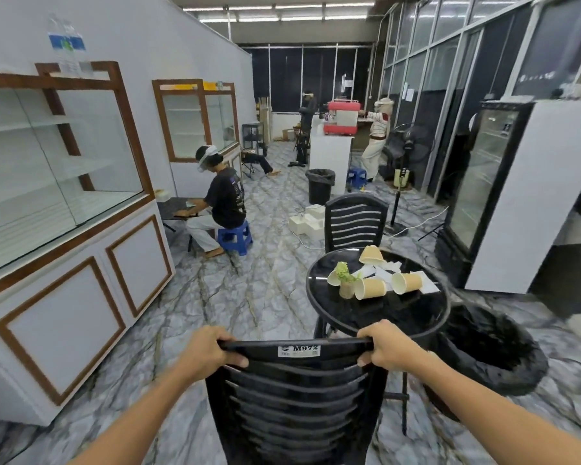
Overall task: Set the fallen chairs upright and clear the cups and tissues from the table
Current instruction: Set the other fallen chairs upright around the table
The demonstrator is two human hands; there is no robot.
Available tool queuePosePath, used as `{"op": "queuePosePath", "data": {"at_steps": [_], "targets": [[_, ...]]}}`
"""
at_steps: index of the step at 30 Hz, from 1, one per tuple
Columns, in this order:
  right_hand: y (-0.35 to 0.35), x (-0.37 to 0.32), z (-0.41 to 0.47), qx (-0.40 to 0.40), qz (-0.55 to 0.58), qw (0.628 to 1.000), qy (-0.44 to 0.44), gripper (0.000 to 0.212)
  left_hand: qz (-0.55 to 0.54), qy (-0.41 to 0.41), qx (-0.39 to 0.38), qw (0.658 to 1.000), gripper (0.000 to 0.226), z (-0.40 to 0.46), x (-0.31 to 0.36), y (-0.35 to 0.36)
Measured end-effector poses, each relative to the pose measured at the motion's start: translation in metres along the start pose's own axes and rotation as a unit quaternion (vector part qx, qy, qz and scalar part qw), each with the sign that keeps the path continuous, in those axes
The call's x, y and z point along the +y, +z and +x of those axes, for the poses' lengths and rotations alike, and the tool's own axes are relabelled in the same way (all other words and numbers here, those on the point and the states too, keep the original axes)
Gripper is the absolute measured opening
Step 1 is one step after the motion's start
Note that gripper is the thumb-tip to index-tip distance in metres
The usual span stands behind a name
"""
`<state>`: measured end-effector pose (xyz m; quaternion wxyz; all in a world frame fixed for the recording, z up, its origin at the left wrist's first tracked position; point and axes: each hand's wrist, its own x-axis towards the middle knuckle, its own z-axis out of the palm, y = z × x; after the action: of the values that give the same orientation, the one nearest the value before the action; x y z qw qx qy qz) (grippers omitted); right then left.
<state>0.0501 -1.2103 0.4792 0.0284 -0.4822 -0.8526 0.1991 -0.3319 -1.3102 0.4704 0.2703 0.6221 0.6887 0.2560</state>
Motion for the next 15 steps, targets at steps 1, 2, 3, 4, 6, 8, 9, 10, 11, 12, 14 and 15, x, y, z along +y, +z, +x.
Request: {"op": "queuePosePath", "data": {"at_steps": [1,2,3,4,6,8,9,10,11,12,14,15], "targets": [[-0.004,0.007,-0.007,0.004,0.000,1.000,0.011,0.025,0.000,0.008,-0.006,1.000,0.030,0.005,0.008,0.005],[-0.007,0.015,-0.013,0.009,-0.002,1.000,0.019,0.023,-0.003,0.016,-0.012,1.000,0.027,0.010,0.016,0.010],[-0.010,0.023,-0.020,0.012,-0.001,1.000,0.024,0.024,-0.011,0.026,-0.021,0.999,0.023,0.015,0.023,0.016],[-0.013,0.031,-0.026,0.015,-0.001,0.999,0.028,0.027,-0.021,0.038,-0.030,0.999,0.023,0.020,0.031,0.022],[-0.017,0.048,-0.038,0.016,0.002,0.999,0.040,0.028,-0.020,0.064,-0.046,0.997,0.030,0.031,0.045,0.037],[-0.022,0.064,-0.048,0.023,0.001,0.998,0.053,0.017,-0.026,0.074,-0.051,0.996,0.038,0.043,0.056,0.053],[-0.024,0.073,-0.051,0.026,0.003,0.998,0.057,0.015,-0.029,0.077,-0.048,0.995,0.040,0.049,0.061,0.061],[-0.026,0.081,-0.055,0.027,0.005,0.998,0.062,0.016,-0.027,0.079,-0.048,0.995,0.039,0.055,0.065,0.070],[-0.029,0.089,-0.059,0.026,0.006,0.997,0.067,0.019,-0.029,0.081,-0.053,0.995,0.035,0.060,0.069,0.079],[-0.031,0.097,-0.062,0.024,0.008,0.997,0.070,0.020,-0.032,0.078,-0.060,0.995,0.029,0.065,0.074,0.087],[-0.032,0.115,-0.066,0.027,0.011,0.997,0.078,0.018,-0.033,0.075,-0.065,0.995,0.023,0.075,0.083,0.102],[-0.033,0.123,-0.068,0.029,0.013,0.996,0.082,0.020,-0.028,0.082,-0.059,0.995,0.025,0.081,0.086,0.110]]}}
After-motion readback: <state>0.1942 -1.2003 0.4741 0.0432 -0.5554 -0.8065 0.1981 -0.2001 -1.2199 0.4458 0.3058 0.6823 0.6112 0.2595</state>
